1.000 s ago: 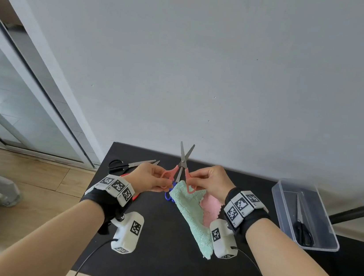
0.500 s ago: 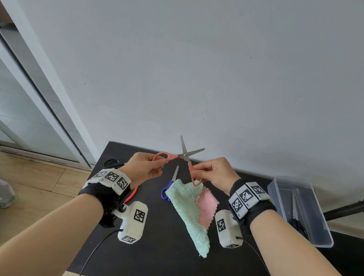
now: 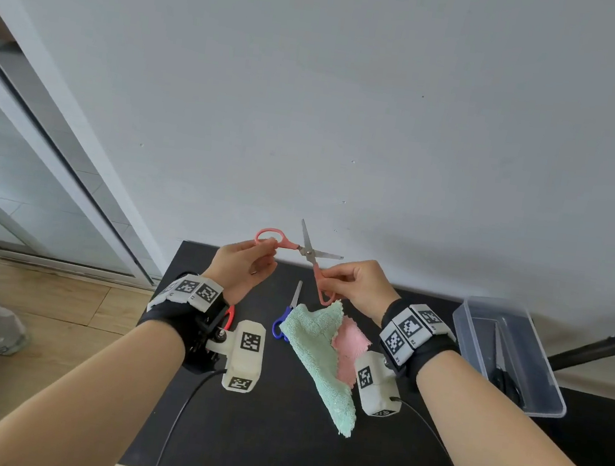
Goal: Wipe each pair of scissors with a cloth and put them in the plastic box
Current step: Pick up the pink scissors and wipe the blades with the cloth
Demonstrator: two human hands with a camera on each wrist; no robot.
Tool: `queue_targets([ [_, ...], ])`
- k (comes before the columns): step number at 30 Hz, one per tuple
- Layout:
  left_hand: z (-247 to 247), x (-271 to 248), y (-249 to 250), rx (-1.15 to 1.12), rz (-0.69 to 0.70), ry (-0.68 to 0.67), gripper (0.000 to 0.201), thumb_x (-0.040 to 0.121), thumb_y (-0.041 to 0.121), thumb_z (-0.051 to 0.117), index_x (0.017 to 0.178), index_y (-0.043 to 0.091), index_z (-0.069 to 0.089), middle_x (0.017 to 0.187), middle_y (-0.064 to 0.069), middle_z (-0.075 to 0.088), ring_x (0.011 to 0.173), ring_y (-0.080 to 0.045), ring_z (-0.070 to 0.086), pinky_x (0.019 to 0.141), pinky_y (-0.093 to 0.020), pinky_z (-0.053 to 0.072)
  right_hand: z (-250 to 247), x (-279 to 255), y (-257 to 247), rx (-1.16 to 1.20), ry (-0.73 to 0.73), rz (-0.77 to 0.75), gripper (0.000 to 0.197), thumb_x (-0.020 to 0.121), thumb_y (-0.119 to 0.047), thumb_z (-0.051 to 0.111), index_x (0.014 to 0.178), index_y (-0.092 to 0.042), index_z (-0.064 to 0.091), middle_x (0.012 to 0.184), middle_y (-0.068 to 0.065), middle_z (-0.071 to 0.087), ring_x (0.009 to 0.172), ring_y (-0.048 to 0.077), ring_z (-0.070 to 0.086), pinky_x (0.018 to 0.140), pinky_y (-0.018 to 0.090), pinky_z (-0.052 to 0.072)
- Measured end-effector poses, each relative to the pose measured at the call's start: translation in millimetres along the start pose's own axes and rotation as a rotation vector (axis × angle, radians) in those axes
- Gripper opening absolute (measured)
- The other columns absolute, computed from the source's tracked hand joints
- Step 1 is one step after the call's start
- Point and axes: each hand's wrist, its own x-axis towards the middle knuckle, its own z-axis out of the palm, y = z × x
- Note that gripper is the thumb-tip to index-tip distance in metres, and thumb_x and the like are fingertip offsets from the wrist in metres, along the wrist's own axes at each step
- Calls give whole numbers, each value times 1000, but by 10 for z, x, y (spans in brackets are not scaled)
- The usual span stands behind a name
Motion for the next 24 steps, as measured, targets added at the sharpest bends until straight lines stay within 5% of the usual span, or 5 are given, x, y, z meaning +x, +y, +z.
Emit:
queue_targets([
  [8,176,-67,-335,79,-120,-133,12,92,9,58,101,3,64,101,-10,69,94,-22,65,79,-27,53,122,-160,168,64,-62,73,16,80,-3,72,96,-3,73,74,-1,70,63,2,65,68,16,54],
  [15,79,-19,-569,116,-161,-116,9,95,8,53,94,5,62,97,-11,67,85,-19,66,78,-27,55,119,-354,447,82,-41,193,15,78,-17,77,91,-10,74,79,4,71,66,5,63,66,17,52],
  [20,-46,-15,-802,164,-255,-39,8,92,7,58,98,4,62,95,-10,67,82,-19,66,78,-27,55,57,-529,850,-44,-29,323,13,81,-17,74,91,-9,73,78,1,69,69,11,61,78,25,52],
  [24,-105,-38,-972,209,-293,-46,8,89,3,61,97,4,63,96,-10,69,84,-20,66,81,-28,52,86,-624,1217,-179,31,434,10,77,-27,77,73,-23,68,79,-2,68,80,12,63,90,34,52],
])
